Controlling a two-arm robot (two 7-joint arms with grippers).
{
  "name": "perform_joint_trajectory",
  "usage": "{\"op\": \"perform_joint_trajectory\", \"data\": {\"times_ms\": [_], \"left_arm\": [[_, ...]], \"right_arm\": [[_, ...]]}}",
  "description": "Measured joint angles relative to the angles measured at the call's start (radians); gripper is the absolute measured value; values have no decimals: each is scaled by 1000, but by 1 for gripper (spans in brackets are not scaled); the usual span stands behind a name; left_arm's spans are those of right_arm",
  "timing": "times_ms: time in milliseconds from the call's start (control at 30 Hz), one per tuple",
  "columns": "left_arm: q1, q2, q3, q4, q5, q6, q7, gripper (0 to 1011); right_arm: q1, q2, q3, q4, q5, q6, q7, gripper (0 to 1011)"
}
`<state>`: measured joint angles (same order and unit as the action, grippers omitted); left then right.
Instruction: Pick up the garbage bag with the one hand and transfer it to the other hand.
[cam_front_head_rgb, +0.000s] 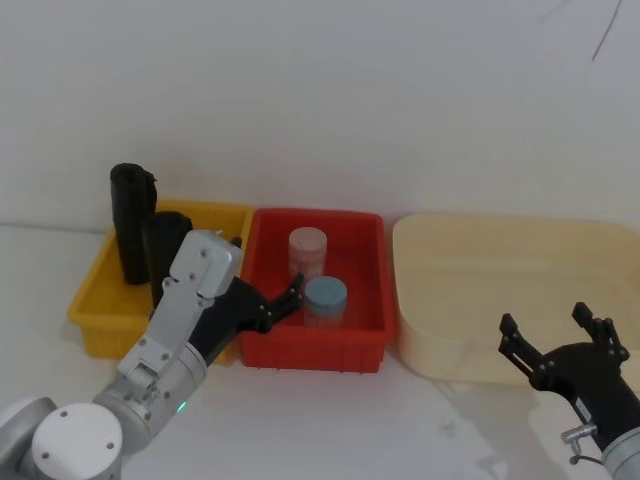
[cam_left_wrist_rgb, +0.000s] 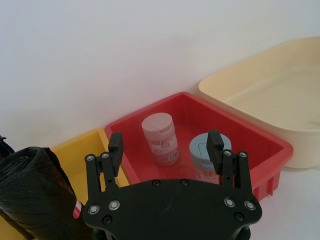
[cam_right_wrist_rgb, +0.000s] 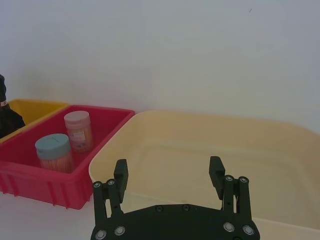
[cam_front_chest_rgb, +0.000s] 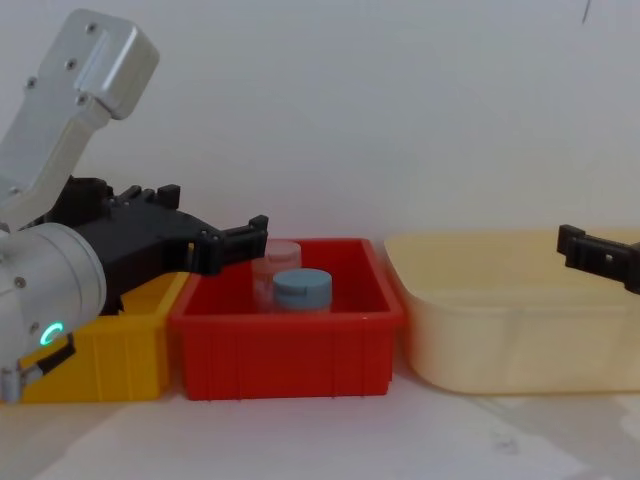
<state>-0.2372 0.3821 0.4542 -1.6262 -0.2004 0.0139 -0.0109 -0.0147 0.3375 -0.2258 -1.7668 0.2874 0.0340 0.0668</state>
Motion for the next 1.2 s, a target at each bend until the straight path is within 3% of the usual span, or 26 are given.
{"op": "perform_joint_trajectory", "data": {"times_ms": [1200], "left_arm": [[-1, 0, -2, 0, -3, 6, -5, 1000]], "right_arm": [[1, 0, 0, 0, -1, 2, 2, 1000]]}}
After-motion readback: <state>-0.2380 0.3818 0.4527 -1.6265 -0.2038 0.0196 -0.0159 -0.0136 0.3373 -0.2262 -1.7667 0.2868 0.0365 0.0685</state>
